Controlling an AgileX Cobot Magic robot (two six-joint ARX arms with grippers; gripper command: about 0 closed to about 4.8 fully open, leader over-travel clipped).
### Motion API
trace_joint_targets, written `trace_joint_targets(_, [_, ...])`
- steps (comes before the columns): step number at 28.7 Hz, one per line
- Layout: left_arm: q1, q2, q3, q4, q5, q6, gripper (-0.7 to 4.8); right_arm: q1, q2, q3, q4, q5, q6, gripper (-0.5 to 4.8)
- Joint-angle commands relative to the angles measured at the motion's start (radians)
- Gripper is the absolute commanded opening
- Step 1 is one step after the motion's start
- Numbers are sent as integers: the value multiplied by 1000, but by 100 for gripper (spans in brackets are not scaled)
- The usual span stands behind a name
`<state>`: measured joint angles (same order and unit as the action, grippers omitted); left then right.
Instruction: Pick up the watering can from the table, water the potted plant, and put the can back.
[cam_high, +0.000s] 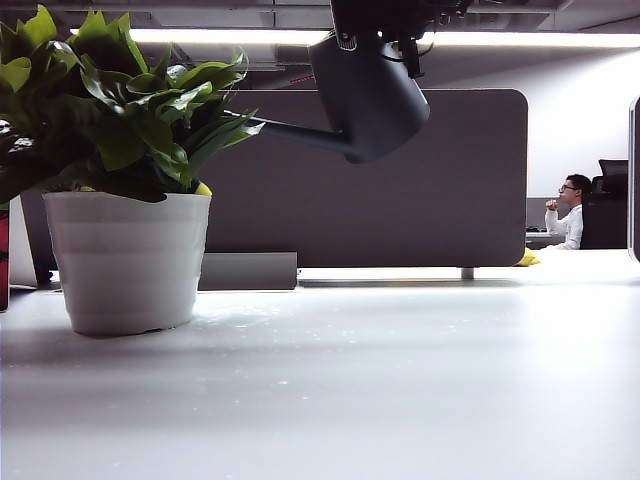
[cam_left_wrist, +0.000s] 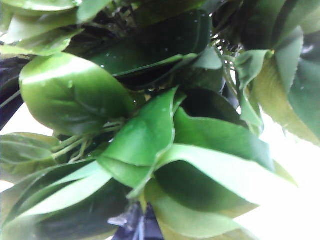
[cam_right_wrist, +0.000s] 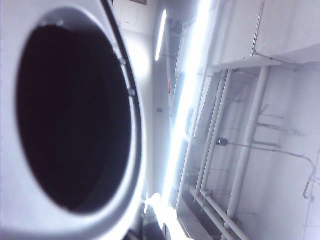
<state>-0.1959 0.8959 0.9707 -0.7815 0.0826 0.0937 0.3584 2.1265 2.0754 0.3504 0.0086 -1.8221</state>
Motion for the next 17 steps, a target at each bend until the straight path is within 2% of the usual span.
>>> trace_joint_targets(1, [-1, -2, 3, 12, 0, 0, -6, 9, -18, 17, 88, 16, 16, -5])
trace_joint_targets(5, [-1, -3, 3, 10, 0, 0, -6, 22, -18, 17, 104, -7, 3, -5])
trace_joint_targets(9, [-8, -3, 3, 2, 0, 0, -6, 26, -18, 17, 148, -21, -91, -5])
trace_joint_targets(14, [-8, -3, 3, -15, 0, 3, -6, 26, -18, 17, 203, -63, -144, -5])
trace_joint_targets(17, [-9, -3, 3, -18, 0, 3, -6, 26, -18, 17, 212, -79, -146, -5])
